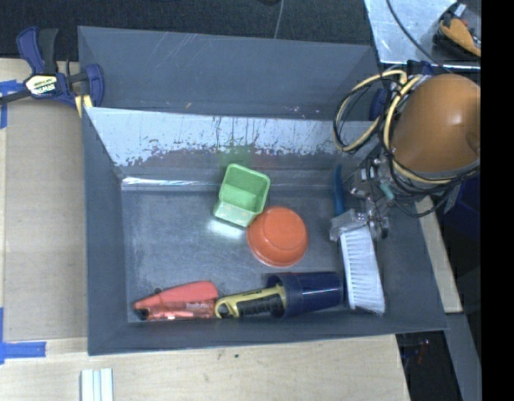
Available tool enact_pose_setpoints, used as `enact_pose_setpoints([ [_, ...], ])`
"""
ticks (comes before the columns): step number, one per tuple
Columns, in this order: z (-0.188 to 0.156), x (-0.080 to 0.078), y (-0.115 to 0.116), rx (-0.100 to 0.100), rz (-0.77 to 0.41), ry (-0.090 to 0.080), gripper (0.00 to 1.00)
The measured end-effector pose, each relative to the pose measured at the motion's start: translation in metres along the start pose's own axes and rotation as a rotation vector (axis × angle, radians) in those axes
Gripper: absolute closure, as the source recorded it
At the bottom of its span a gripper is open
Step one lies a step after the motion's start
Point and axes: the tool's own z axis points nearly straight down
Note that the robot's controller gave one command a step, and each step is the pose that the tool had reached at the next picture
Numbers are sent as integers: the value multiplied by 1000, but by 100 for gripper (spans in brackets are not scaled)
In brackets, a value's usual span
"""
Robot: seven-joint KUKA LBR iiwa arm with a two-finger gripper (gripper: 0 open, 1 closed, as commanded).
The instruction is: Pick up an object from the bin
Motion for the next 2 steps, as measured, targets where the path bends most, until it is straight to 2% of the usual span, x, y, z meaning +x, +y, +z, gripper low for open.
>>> enact_pose_setpoints([
  [1,-102,-6,7,2,4,-2,100],
  [2,-98,-5,7,-4,6,-3,100],
])
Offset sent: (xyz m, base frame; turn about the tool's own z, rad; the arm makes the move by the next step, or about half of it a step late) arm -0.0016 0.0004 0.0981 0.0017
